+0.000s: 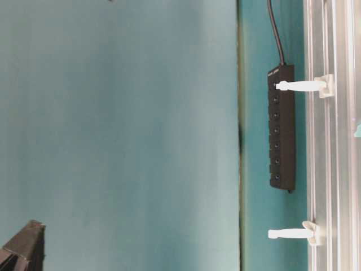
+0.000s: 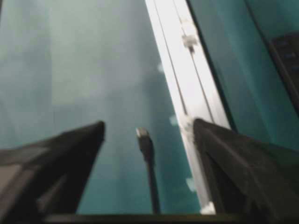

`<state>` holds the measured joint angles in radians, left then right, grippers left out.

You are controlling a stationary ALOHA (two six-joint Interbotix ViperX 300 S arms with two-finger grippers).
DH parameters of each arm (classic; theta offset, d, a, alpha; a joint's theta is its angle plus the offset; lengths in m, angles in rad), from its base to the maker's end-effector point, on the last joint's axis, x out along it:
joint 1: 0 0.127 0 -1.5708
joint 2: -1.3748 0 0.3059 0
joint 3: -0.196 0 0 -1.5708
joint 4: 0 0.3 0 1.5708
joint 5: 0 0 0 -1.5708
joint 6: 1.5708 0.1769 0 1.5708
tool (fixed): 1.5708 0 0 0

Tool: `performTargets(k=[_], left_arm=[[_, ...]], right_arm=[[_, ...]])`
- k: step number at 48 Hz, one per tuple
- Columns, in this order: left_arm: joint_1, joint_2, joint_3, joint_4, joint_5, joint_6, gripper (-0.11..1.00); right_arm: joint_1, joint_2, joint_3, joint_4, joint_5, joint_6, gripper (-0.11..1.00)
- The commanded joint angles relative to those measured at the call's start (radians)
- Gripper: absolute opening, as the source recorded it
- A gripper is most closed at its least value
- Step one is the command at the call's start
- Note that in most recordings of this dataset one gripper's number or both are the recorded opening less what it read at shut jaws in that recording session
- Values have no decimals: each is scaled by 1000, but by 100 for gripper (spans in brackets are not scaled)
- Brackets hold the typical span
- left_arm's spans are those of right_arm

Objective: Pass the USB cable through three rings with both arms.
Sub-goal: 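Move the right gripper toward the grey USB cable plug near the rail, then lower the right gripper and grasp the USB cable behind its plug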

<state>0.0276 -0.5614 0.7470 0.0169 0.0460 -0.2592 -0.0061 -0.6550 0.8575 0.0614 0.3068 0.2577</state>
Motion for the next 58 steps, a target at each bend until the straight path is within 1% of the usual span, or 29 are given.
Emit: performTargets(k=[1, 4, 5, 6, 7, 9, 10, 11, 13, 16, 19, 22, 25, 28, 31, 32, 36, 40, 46, 51, 54, 58], left_arm=[[3, 0, -12, 3, -5, -9, 32], [2, -2, -11, 3, -2, -12, 52], [2, -2, -11, 3, -2, -8, 58], [2, -3, -9, 3, 0, -5, 65], [0, -5, -9, 3, 2, -2, 71], [0, -6, -5, 3, 14, 8, 84], [0, -6, -3, 3, 21, 14, 85], [0, -8, 0, 3, 31, 21, 84], [-2, -17, 3, 3, 51, 38, 74], [-11, -31, 12, 3, 83, 72, 55], [-14, -48, 20, 3, 112, 104, 36], [-15, -55, 23, 3, 143, 124, 19], [-18, -57, 23, 3, 183, 135, 6], [-18, -55, 23, 3, 216, 137, 0], [-14, -55, 25, 3, 235, 138, 0], [-14, -57, 28, 3, 238, 140, 0], [-5, -60, 37, 3, 236, 144, 0], [5, -58, 44, 3, 236, 144, 0], [21, -58, 61, 3, 236, 146, 0], [26, -61, 71, 3, 236, 146, 0], [28, -67, 72, 3, 236, 147, 0], [28, -81, 74, 3, 235, 147, 0]], right_arm=[[5, 18, -38, -2, 8, 3, 66], [5, 35, -46, -14, 12, 2, 83], [5, 41, -49, -21, 11, 2, 84], [6, 48, -54, -29, 14, 3, 83], [6, 55, -58, -35, 15, 3, 79], [14, 71, -69, -41, 25, 3, 67], [20, 80, -75, -46, 32, 3, 61], [26, 89, -83, -52, 43, 2, 56], [37, 112, -100, -58, 72, 2, 43], [49, 153, -129, -58, 141, 0, 25], [58, 195, -160, -60, 225, 0, 12], [61, 236, -195, -61, 324, -2, 2], [72, 279, -232, -64, 410, -12, -5], [81, 319, -268, -74, 483, -43, -9], [91, 359, -304, -81, 554, -91, -10], [95, 379, -321, -81, 588, -121, -11], [98, 436, -360, -78, 676, -195, -11], [98, 488, -397, -77, 729, -236, -11], [98, 552, -439, -78, 707, -247, -9], [98, 583, -460, -74, 678, -236, -2], [98, 594, -466, -69, 666, -232, 5], [101, 600, -462, -67, 658, -225, 23]])
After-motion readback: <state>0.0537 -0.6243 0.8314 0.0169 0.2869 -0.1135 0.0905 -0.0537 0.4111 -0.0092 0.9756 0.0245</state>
